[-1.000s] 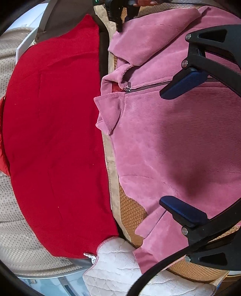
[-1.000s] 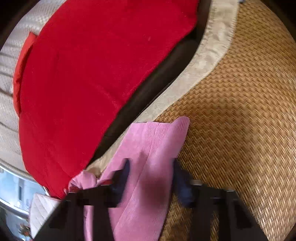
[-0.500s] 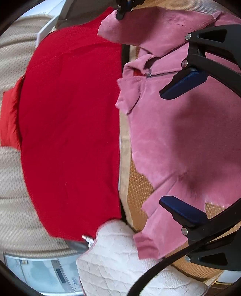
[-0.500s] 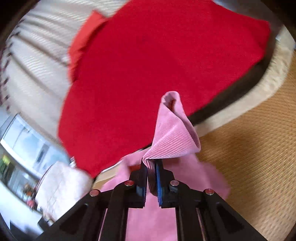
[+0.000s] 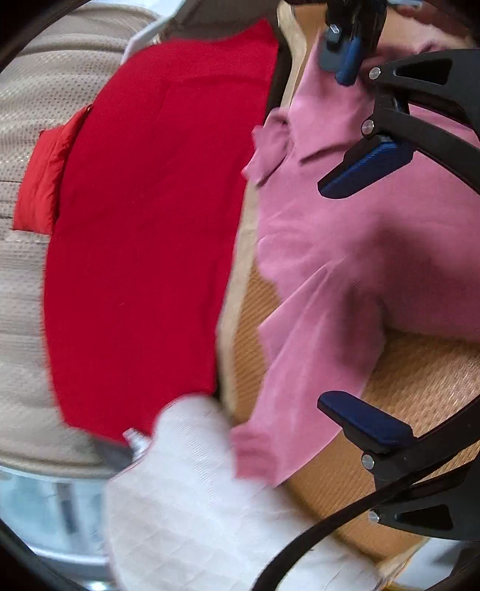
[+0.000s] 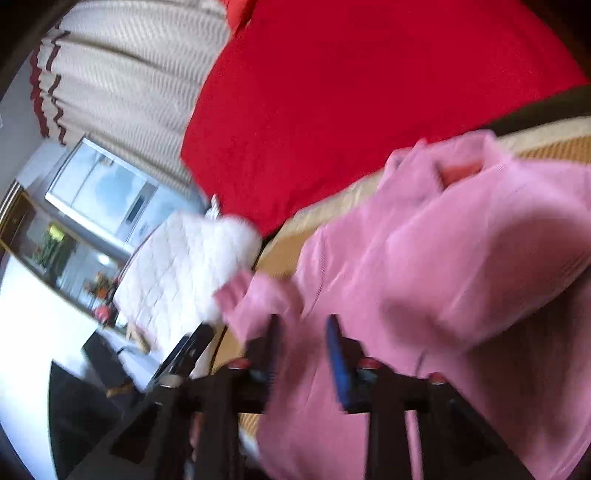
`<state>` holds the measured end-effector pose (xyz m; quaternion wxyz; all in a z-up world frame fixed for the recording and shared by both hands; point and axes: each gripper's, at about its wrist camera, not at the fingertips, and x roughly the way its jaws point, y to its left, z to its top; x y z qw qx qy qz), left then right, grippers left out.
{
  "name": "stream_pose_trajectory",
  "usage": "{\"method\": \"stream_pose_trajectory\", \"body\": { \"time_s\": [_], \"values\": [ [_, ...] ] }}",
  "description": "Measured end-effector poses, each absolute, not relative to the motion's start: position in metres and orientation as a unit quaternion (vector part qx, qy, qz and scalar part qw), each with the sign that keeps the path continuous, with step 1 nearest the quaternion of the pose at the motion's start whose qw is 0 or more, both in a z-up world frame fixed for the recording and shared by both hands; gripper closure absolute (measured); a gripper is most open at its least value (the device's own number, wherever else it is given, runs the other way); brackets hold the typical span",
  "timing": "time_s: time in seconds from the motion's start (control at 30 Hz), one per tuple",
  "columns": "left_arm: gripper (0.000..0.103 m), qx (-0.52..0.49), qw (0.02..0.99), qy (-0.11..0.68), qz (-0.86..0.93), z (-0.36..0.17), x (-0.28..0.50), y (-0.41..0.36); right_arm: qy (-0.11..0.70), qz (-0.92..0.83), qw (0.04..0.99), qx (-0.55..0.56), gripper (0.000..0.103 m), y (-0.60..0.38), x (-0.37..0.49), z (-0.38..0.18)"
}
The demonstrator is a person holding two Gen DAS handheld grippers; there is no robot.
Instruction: Fold large clothes
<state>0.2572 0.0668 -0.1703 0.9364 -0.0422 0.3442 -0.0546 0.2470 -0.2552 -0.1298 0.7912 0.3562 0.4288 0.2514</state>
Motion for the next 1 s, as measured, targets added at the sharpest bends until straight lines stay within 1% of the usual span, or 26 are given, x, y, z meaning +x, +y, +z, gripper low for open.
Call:
{"method": "stream_pose_trajectory", "body": {
  "time_s": [0.03,0.07,0.1,0.17,0.23,0.33,0.4,0.47,0.63,0.67,0.7,0.73,0.8,0.87,0.93,0.97,1.0],
  "values": [
    [0.0,-0.061,0.93,0.356,-0.072,-0.173,0.257,0.069,0.423,0.256,0.792,0.359,0.036,-0.258,0.241,-0.129],
    [0.0,-0.078,0.925,0.363,-0.088,-0.175,0.258,0.071,0.41,0.253,0.798,0.362,0.017,-0.261,0.234,-0.13],
    [0.0,-0.095,0.919,0.367,-0.105,-0.177,0.257,0.07,0.371,0.235,0.821,0.364,0.015,-0.273,0.209,-0.114],
    [0.0,-0.121,0.906,0.378,-0.146,-0.18,0.258,0.061,0.332,0.199,0.848,0.361,0.015,-0.295,0.188,-0.103],
    [0.0,-0.131,0.894,0.385,-0.187,-0.184,0.261,0.043,0.326,0.14,0.865,0.354,0.017,-0.324,0.177,-0.097],
    [0.0,-0.099,0.89,0.393,-0.21,-0.191,0.262,0.003,0.332,0.075,0.868,0.362,0.037,-0.368,0.164,-0.104],
    [0.0,-0.08,0.882,0.402,-0.234,-0.198,0.266,-0.025,0.349,0.041,0.849,0.394,0.042,-0.394,0.163,-0.124],
    [0.0,-0.067,0.876,0.405,-0.252,-0.203,0.271,-0.051,0.359,0.025,0.837,0.411,0.054,-0.41,0.161,-0.136],
    [0.002,-0.066,0.86,0.427,-0.27,-0.222,0.29,-0.088,0.388,-0.001,0.81,0.44,0.057,-0.437,0.164,-0.17],
    [0.008,-0.067,0.861,0.427,-0.267,-0.225,0.293,-0.089,0.389,-0.002,0.807,0.445,0.057,-0.44,0.164,-0.174],
    [0.022,-0.072,0.859,0.43,-0.27,-0.23,0.298,-0.091,0.387,0.0,0.803,0.453,0.057,-0.446,0.161,-0.179],
    [0.029,-0.08,0.85,0.439,-0.28,-0.237,0.303,-0.093,0.387,0.004,0.8,0.458,0.057,-0.447,0.161,-0.181],
    [0.053,-0.094,0.831,0.464,-0.291,-0.248,0.312,-0.094,0.386,0.009,0.798,0.464,0.057,-0.452,0.159,-0.183],
    [0.061,-0.103,0.822,0.482,-0.285,-0.257,0.318,-0.096,0.381,0.01,0.798,0.466,0.057,-0.453,0.158,-0.185],
    [0.061,-0.112,0.82,0.484,-0.284,-0.259,0.318,-0.093,0.384,0.014,0.794,0.471,0.057,-0.448,0.158,-0.187],
    [0.055,-0.113,0.82,0.485,-0.282,-0.258,0.319,-0.094,0.384,0.015,0.794,0.472,0.057,-0.447,0.159,-0.188],
    [0.046,-0.117,0.818,0.487,-0.284,-0.258,0.32,-0.094,0.385,0.016,0.794,0.47,0.057,-0.446,0.16,-0.188]
  ]
}}
